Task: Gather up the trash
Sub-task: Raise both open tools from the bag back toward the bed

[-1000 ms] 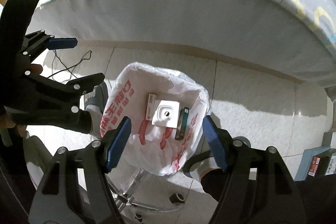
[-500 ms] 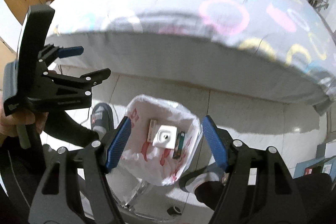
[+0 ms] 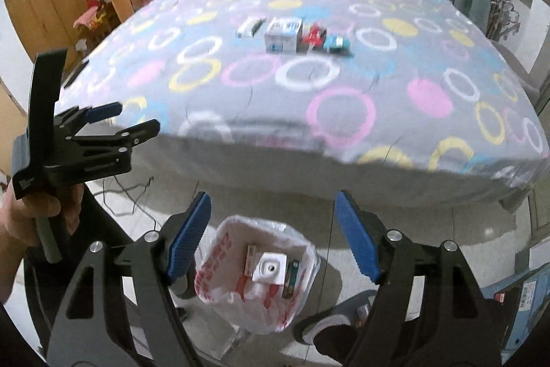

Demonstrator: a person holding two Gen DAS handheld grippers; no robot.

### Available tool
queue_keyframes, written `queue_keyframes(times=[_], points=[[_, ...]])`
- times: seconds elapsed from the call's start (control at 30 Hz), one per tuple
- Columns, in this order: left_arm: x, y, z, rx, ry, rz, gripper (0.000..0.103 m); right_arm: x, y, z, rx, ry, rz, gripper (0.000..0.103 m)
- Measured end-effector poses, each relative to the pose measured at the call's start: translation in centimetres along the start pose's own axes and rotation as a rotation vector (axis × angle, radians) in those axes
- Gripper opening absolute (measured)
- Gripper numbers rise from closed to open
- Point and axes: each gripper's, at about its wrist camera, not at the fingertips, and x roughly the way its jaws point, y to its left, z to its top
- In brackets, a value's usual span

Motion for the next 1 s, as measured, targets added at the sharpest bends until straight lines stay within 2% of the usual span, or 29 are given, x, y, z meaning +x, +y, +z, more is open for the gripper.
queue_keyframes(times=[0.3,0.47,0.67,1.0], points=[[-2.4,2.2,4.7,-0.055,-0.081,0.000,0.095,-2.6,-0.8,3.3,0.008,-0.076,-0.035,0.084],[-2.5,3.1,7.2,-0.080,-0.091,0.013,0.095,-3.0,-1.4,5.4,0.009,-0.102,-0.049,0.090],[-1.3,3.6,9.7,-0.082,-0.075,0.025,0.095,-2.8,-2.1,8.5,0.019,-0.118,-0.072,0.096],[2.1,4.4,13.9,-0.079,-0.075,0.030,0.095,-0.7,-3.6,13.5,0.029,-0.126,-0.128,0.096]])
